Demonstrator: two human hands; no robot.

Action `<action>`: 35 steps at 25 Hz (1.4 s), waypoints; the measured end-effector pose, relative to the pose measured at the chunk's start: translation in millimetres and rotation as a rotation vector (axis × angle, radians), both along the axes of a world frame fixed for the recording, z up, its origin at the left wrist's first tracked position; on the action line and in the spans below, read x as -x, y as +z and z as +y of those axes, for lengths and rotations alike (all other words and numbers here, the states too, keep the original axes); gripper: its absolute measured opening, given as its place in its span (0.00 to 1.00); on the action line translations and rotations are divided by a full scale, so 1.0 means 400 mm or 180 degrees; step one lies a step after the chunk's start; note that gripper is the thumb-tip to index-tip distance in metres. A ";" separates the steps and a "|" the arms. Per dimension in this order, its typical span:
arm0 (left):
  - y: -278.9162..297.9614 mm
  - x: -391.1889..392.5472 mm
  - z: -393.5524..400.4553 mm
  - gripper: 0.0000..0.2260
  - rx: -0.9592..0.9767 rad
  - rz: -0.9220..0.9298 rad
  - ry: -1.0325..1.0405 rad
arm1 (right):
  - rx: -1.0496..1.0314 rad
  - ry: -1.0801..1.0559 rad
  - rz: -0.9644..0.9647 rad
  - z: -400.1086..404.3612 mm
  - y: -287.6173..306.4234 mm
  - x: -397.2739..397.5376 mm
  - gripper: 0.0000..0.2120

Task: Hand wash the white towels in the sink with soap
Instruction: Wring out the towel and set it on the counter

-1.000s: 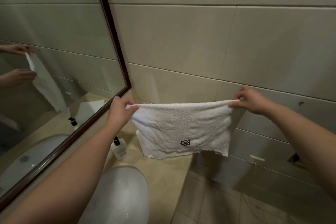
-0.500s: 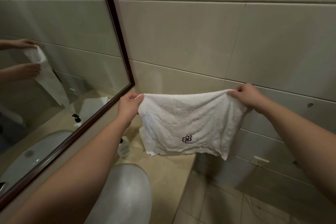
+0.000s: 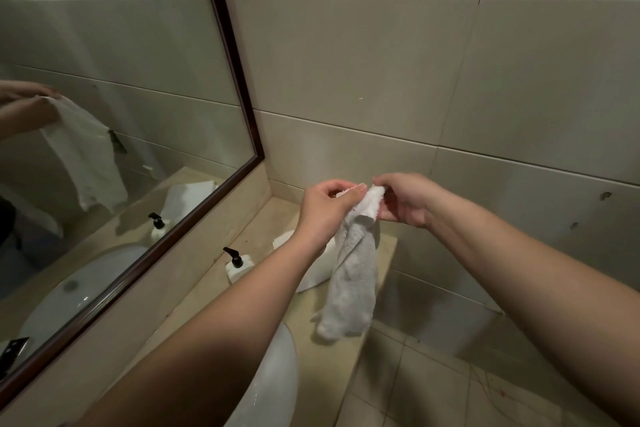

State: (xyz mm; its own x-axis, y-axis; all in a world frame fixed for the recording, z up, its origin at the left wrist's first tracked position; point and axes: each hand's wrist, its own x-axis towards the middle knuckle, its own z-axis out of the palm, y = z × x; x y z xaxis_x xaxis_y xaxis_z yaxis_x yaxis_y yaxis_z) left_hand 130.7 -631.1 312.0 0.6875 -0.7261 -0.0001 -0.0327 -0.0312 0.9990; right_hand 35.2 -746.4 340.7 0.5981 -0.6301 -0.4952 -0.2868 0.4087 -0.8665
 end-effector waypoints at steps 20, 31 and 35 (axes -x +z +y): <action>0.053 -0.032 0.011 0.11 0.0460 0.0734 -0.0607 | 0.2030 0.0254 -0.0508 -0.025 -0.026 0.052 0.07; 0.075 -0.077 0.047 0.11 0.0830 0.1395 -0.0579 | 0.1592 0.1334 -0.0639 -0.026 -0.120 0.083 0.05; 0.080 -0.095 0.059 0.11 0.0890 0.1459 -0.0530 | 0.1505 0.1538 -0.0500 -0.022 -0.156 0.086 0.05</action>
